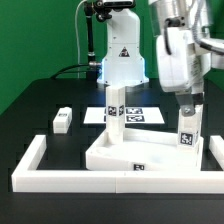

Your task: Assemble desk

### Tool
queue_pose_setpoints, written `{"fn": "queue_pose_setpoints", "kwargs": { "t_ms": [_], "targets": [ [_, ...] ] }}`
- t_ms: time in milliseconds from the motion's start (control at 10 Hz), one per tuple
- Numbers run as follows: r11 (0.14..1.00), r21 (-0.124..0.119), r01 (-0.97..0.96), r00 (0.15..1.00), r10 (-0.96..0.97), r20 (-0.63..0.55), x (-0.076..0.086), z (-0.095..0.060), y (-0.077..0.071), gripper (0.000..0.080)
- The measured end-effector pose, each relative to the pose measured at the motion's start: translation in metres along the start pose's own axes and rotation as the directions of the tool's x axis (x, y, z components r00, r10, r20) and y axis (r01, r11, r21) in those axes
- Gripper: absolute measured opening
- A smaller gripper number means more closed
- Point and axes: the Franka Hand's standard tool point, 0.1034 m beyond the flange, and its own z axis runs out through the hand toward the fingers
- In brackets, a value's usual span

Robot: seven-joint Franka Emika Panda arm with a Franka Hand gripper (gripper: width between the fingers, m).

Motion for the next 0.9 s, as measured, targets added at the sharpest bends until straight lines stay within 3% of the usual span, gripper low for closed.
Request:
{"fn": "queue_pose_setpoints", "kwargs": {
  "t_ms": [500, 700, 900],
  "targets": [
    [1.0, 0.0, 0.01, 1.0, -0.01, 0.0, -0.005, 0.002, 0.002, 0.0649],
    [0.991, 0.05, 0.128, 0.992, -0.128, 0.0, 0.012, -0.013, -0.001, 0.0649],
    [0.947, 0.079, 0.313, 0.949, -0.314, 0.006, 0.05, -0.049, 0.005, 0.0649]
  ]
}}
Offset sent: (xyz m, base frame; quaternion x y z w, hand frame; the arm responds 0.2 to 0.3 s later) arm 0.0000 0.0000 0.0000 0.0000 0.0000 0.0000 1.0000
